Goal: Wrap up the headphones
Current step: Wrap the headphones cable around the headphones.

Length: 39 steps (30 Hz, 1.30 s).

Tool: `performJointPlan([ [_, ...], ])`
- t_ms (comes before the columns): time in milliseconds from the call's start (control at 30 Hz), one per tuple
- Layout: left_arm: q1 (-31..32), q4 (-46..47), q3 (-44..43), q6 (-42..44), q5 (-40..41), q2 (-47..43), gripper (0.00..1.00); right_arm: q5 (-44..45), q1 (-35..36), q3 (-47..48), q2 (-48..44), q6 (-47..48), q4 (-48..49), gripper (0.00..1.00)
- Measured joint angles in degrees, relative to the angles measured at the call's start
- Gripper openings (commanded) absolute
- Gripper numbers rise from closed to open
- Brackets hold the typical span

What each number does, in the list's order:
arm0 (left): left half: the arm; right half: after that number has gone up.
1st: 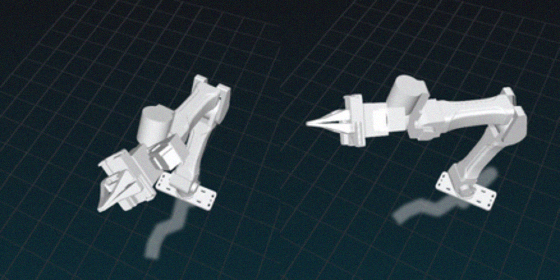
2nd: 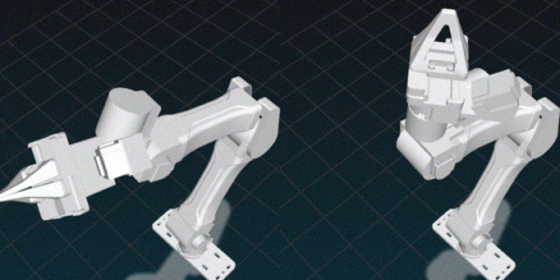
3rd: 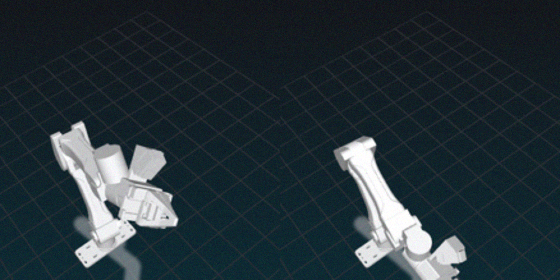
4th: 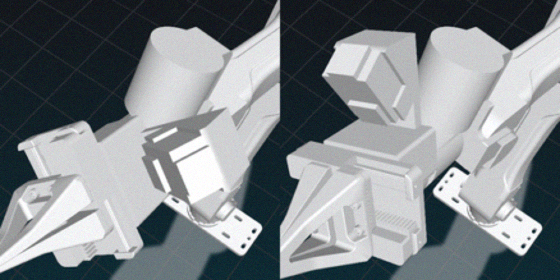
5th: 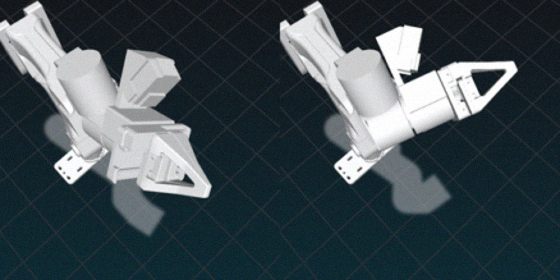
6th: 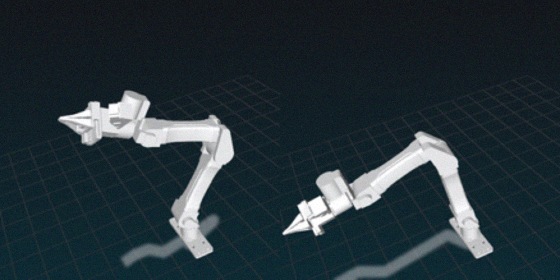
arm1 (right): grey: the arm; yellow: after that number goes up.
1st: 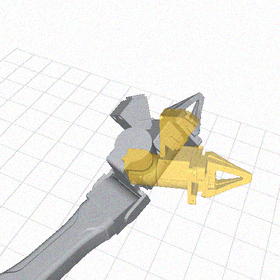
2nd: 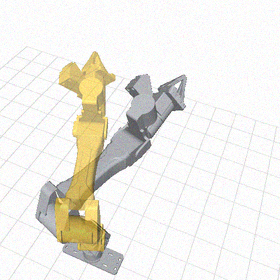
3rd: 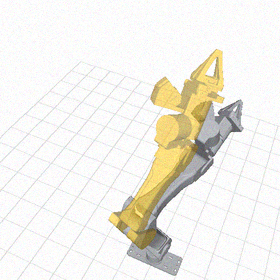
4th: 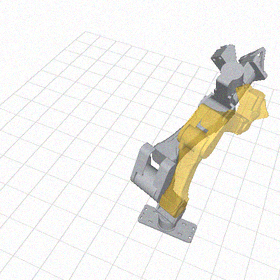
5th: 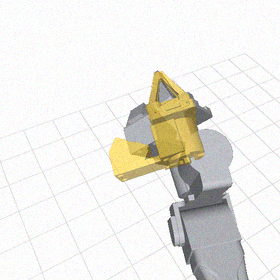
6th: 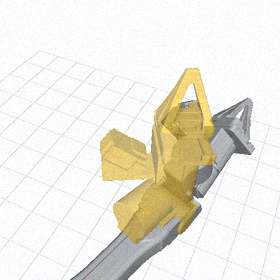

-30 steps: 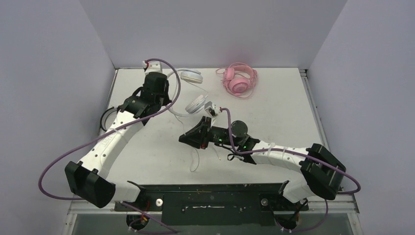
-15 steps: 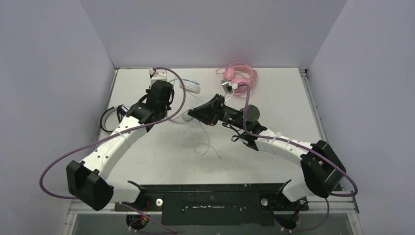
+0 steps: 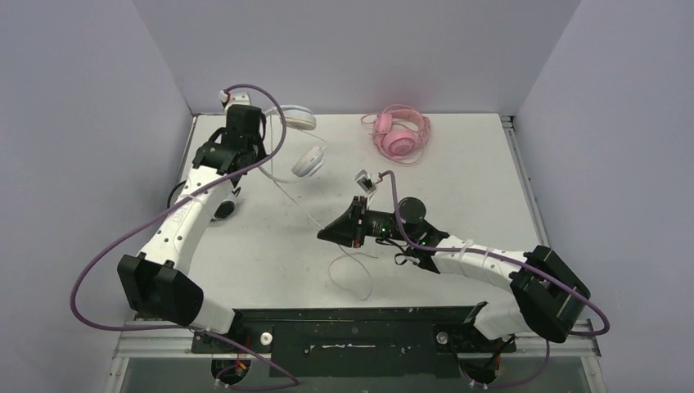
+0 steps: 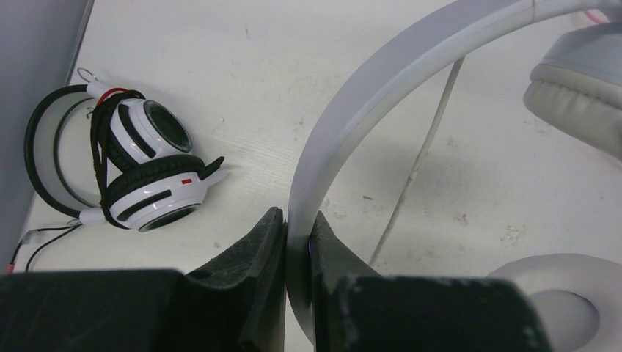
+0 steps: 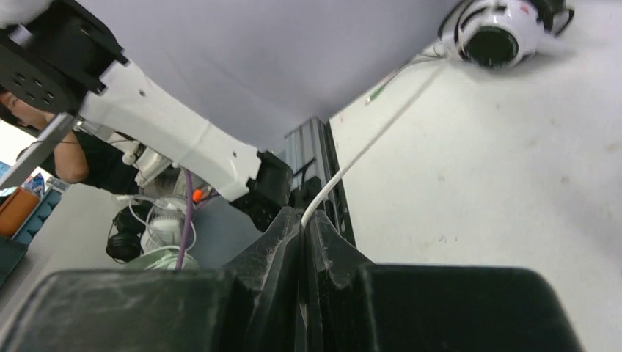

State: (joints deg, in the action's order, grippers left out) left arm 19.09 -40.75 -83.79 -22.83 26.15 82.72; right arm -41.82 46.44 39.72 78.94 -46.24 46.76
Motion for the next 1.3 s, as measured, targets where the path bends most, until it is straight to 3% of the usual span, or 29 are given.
performJointPlan([
  [300,-5.2,-3.3,-8.6,-2.4,-11.6,4.5,0.00,3.3,1.3,-4.2,-4.2,6.3,-11.0,0.00],
  [700,-9.3,-7.8,-13.9,-0.5,-17.6,7.1,0.00,6.0,1.3,-7.1,-8.3,10.7,-16.6,0.00],
  [867,-6.7,-2.1,-6.0,1.0,-12.3,4.7,0.00,3.8,1.3,-3.8,-8.3,9.3,-17.2,0.00],
  [1067,0.8,5.1,4.1,4.9,-2.7,2.7,0.00,0.6,0.4,6.3,-4.5,6.6,-16.3,0.01],
  [1300,9.7,10.8,12.2,13.0,4.2,-2.4,0.00,-1.0,-6.3,9.2,0.0,-1.3,-10.7,0.07],
])
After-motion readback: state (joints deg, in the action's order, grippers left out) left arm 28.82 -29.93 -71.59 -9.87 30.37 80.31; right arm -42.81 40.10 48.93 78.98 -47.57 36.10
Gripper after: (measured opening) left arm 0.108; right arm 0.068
